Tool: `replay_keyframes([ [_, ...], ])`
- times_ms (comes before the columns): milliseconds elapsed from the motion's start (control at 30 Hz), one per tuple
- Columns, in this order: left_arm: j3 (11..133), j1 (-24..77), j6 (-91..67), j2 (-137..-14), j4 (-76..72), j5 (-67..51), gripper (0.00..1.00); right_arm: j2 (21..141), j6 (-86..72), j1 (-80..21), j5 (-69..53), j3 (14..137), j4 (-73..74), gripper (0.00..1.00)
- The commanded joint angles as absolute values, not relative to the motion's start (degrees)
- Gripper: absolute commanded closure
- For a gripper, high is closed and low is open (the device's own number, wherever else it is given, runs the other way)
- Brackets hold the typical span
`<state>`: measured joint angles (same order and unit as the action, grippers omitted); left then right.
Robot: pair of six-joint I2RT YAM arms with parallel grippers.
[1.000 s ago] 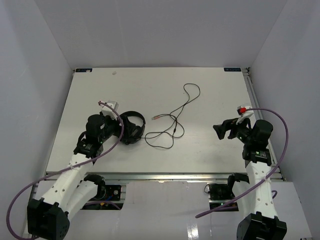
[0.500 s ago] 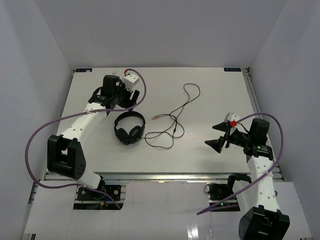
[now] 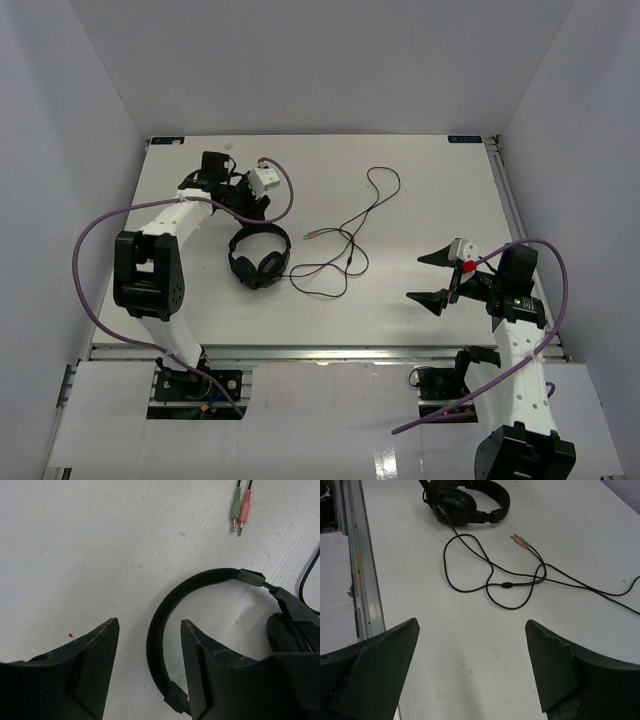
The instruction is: Wrap the headphones
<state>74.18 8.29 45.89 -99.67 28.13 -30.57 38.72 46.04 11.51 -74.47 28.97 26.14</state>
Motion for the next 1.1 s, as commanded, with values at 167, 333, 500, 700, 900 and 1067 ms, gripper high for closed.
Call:
replay_keyframes([
  [167,79.61,8.84,58.35,-108.29,34.68,-37.32,0.44,38.52,47.11,11.27,-77.37,29.0,27.21,0.07],
  [333,79.45,9.35,60.88,-110.19,35.07,-35.45,0.47,38.22,47.11,11.33,-77.88,29.27,27.52,0.07],
  [500,79.58,10.47,62.24,-112.45,35.04,-33.29,0.51,38.06,47.11,11.25,-77.96,29.38,27.68,0.07],
  [700,80.68,12.26,63.52,-114.45,35.09,-30.94,0.56,37.97,47.13,11.25,-77.74,29.36,27.69,0.07],
  [900,79.35,12.39,65.59,-114.27,35.58,-30.24,0.72,38.06,47.3,11.23,-77.24,29.36,27.68,0.07],
  [1067,77.9,12.39,64.97,-112.75,35.28,-30.36,1.0,38.06,47.38,11.16,-76.68,29.27,27.69,0.07],
])
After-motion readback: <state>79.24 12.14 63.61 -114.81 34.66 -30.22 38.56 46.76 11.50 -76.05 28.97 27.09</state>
